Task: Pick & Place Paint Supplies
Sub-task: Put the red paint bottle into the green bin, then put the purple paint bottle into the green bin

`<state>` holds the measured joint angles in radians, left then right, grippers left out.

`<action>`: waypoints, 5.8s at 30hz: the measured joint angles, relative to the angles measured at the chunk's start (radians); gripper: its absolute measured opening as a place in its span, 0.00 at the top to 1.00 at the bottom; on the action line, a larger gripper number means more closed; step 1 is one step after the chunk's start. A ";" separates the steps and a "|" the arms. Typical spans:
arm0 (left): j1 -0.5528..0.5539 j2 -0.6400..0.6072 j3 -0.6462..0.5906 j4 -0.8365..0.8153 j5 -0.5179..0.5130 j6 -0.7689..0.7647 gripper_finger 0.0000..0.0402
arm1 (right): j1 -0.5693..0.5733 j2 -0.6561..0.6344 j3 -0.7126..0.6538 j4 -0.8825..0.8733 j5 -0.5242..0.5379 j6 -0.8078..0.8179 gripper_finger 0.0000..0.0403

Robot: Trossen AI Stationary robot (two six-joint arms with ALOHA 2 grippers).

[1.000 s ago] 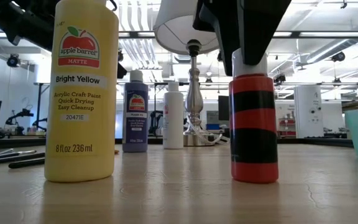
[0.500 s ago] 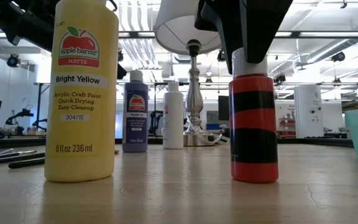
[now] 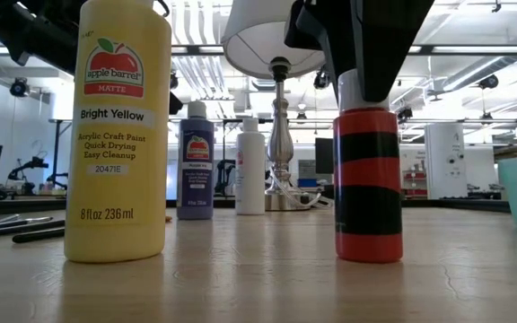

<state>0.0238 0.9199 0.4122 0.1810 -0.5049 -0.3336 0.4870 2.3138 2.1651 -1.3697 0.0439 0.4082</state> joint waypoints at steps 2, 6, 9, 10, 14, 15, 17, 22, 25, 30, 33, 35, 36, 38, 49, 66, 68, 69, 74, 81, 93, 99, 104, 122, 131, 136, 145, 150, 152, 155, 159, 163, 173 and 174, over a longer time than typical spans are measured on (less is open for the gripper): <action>0.000 0.000 0.000 0.000 0.000 0.000 0.72 | 0.000 0.000 0.000 -0.002 0.000 -0.001 0.71; 0.000 0.000 0.000 -0.001 0.000 0.000 0.72 | 0.002 -0.001 0.007 -0.039 0.000 -0.005 0.71; 0.000 0.000 0.000 -0.004 0.000 0.000 0.72 | 0.008 -0.006 0.017 -0.084 0.001 -0.002 0.71; 0.000 0.000 0.000 -0.005 0.000 0.000 0.72 | 0.012 -0.012 0.020 -0.104 0.002 0.005 0.71; 0.000 0.000 0.000 -0.005 0.000 0.000 0.72 | 0.034 -0.065 0.024 -0.197 0.003 0.072 0.71; 0.000 0.000 0.000 -0.005 0.000 0.000 0.72 | 0.042 -0.081 0.024 -0.205 0.005 0.091 0.71; 0.000 0.000 0.000 -0.005 0.000 0.000 0.72 | 0.058 -0.119 0.019 -0.201 0.008 0.116 0.71; 0.000 0.000 -0.002 -0.005 0.000 0.000 0.72 | 0.095 -0.234 0.005 -0.201 0.034 0.227 0.71; 0.000 0.000 -0.002 -0.003 0.000 0.000 0.72 | 0.114 -0.320 -0.048 -0.200 0.064 0.304 0.72; 0.000 0.000 -0.002 -0.005 0.016 -0.003 0.72 | 0.130 -0.496 -0.242 -0.202 0.090 0.457 0.72; 0.000 0.000 -0.002 -0.005 0.017 -0.004 0.72 | 0.136 -0.595 -0.378 -0.202 0.078 0.538 0.71; 0.000 0.000 -0.004 -0.005 0.017 -0.004 0.72 | 0.138 -0.653 -0.462 -0.202 0.057 0.583 0.71; 0.000 0.000 -0.004 -0.005 0.017 -0.004 0.72 | 0.140 -0.678 -0.499 -0.200 0.052 0.600 0.71; 0.000 0.000 -0.004 -0.004 0.016 -0.004 0.72 | 0.141 -0.725 -0.569 -0.193 0.042 0.619 0.72; 0.000 0.000 -0.005 -0.003 0.016 -0.004 0.72 | 0.151 -0.847 -0.862 -0.076 -0.008 0.640 0.72; 0.000 0.000 -0.007 -0.004 0.014 -0.005 0.72 | 0.151 -0.883 -1.119 0.102 -0.044 0.613 0.70; 0.000 0.000 -0.007 -0.004 0.015 -0.006 0.72 | 0.151 -0.883 -1.142 0.112 -0.045 0.613 0.69; 0.000 0.000 -0.007 -0.004 0.015 -0.006 0.72 | 0.151 -0.883 -1.152 0.113 -0.047 0.613 0.69; 0.000 0.000 -0.007 -0.004 0.014 -0.008 0.72 | 0.151 -0.886 -1.175 0.120 -0.059 0.613 0.72; 0.000 0.000 -0.007 -0.003 0.015 -0.010 0.72 | 0.151 -0.885 -1.177 0.122 -0.064 0.644 0.63; 0.000 0.000 -0.007 -0.003 0.016 -0.016 0.72 | 0.151 -0.883 -1.150 0.114 -0.071 0.657 0.54; 0.000 0.000 -0.007 -0.003 0.017 -0.019 0.72 | 0.151 -0.883 -1.092 0.056 -0.071 0.656 0.59; 0.000 0.000 -0.007 -0.003 0.017 -0.019 0.72 | 0.151 -0.883 -1.022 -0.043 -0.070 0.671 0.63; 0.000 0.000 -0.007 -0.003 0.017 -0.011 0.72 | 0.150 -0.883 -0.697 -0.130 0.220 0.581 0.81; 0.000 0.000 -0.007 -0.003 0.017 -0.011 0.72 | 0.150 -0.885 -0.561 -0.089 0.645 0.322 0.90; 0.000 0.000 -0.007 -0.003 0.017 -0.010 0.72 | 0.150 -0.885 -0.515 -0.043 0.856 0.232 0.92; 0.000 0.000 -0.007 -0.003 0.017 -0.010 0.72 | 0.099 -0.884 -0.541 -0.029 0.958 0.213 0.90; 0.000 0.000 -0.007 -0.003 0.017 -0.010 0.72 | 0.028 -0.877 -0.564 -0.029 0.963 0.207 0.91; 0.000 0.000 -0.007 -0.004 0.017 -0.010 0.72 | 0.001 -0.870 -0.565 -0.026 0.963 0.179 0.92; 0.000 0.000 -0.007 0.006 0.016 -0.010 0.72 | -0.038 -0.861 -0.565 -0.026 0.963 0.172 0.93; 0.001 -0.001 -0.007 0.050 0.017 -0.014 0.72 | -0.066 -0.846 -0.565 -0.027 0.956 0.156 0.93; 0.001 -0.002 0.039 0.037 0.017 0.107 0.72 | -0.091 -0.842 -0.565 -0.027 0.954 0.108 0.91; 0.074 0.000 0.358 -0.252 0.025 0.412 0.72 | -0.159 -0.837 -0.566 -0.030 0.953 0.054 0.86; 0.104 -0.001 0.381 -0.265 0.044 0.441 0.72 | -0.167 -0.837 -0.566 -0.030 0.953 0.052 0.86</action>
<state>0.1283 0.9189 0.7927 -0.0838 -0.4613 0.1076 0.3202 1.4765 1.5986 -1.3998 0.9966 0.4598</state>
